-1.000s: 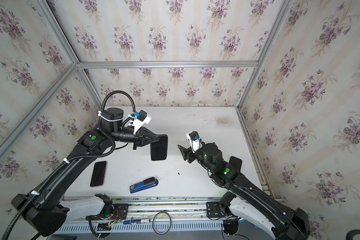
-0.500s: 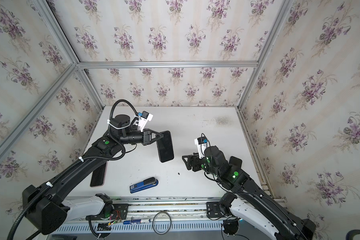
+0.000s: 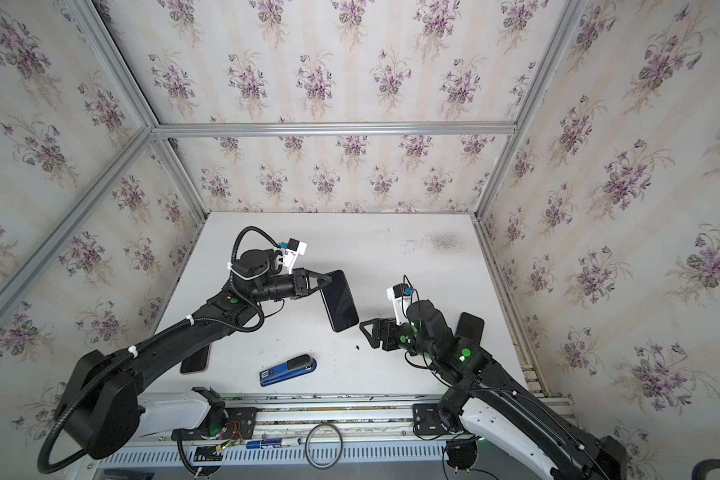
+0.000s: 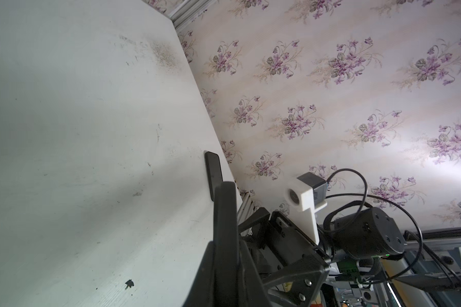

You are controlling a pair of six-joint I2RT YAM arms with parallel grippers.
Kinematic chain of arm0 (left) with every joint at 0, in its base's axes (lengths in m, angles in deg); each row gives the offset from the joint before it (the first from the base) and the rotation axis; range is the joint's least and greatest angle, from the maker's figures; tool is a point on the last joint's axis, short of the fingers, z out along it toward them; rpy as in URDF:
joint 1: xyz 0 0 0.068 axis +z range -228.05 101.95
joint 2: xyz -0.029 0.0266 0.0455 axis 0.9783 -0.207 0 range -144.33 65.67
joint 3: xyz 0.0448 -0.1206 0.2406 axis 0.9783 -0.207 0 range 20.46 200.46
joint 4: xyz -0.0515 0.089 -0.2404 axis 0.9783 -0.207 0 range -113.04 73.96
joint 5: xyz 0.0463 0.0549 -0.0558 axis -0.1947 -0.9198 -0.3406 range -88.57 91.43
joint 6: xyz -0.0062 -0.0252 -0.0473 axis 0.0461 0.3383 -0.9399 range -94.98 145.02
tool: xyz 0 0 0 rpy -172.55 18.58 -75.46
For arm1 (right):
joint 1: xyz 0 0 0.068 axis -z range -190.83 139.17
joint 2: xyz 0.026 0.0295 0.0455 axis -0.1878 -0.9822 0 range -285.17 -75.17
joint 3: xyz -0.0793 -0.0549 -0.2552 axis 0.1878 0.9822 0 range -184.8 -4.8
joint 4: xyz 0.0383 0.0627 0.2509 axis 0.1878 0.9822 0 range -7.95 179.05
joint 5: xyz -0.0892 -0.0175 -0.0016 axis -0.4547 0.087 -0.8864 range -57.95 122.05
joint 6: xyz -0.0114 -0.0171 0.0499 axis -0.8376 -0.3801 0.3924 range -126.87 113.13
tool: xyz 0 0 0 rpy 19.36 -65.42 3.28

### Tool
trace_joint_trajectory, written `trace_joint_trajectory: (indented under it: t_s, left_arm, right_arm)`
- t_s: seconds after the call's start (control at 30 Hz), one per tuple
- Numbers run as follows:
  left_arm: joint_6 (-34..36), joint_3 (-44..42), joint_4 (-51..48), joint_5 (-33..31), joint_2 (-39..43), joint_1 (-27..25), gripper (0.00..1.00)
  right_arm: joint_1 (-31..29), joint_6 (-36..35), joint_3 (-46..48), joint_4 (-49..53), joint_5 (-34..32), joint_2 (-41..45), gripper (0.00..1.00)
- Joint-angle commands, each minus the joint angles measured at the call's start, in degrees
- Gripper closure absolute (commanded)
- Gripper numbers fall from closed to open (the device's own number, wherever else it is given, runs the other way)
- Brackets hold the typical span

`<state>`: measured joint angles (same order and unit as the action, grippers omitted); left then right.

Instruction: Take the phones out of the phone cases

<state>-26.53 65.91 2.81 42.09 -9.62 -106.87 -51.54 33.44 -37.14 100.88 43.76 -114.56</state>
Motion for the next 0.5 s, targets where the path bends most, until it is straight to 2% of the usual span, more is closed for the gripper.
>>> trace_joint_trajectory:
  t_s: [0.0, 0.17, 0.37, 0.47]
  left_arm:
    - [-7.89, -1.02, 14.93, 2.37, -1.38, 0.08, 1.00]
    - [-12.47, -3.04, 22.80, 3.04, -2.41, 0.25, 1.00]
    - [-15.21, -5.46, 26.80, 2.28, -2.13, 1.54, 1.00]
    - [-19.20, -7.04, 32.26, 1.84, -3.12, 2.01, 1.00]
  right_arm:
    - [0.02, 3.06, 1.54, -6.17, 1.33, 0.06, 0.21]
    - [0.23, 6.22, 4.95, -13.11, 3.16, -1.32, 0.25]
    - [0.46, 9.65, 7.90, -19.55, 3.93, -0.52, 0.32]
    - [0.86, 11.84, 9.94, -23.50, 4.10, -0.24, 0.34]
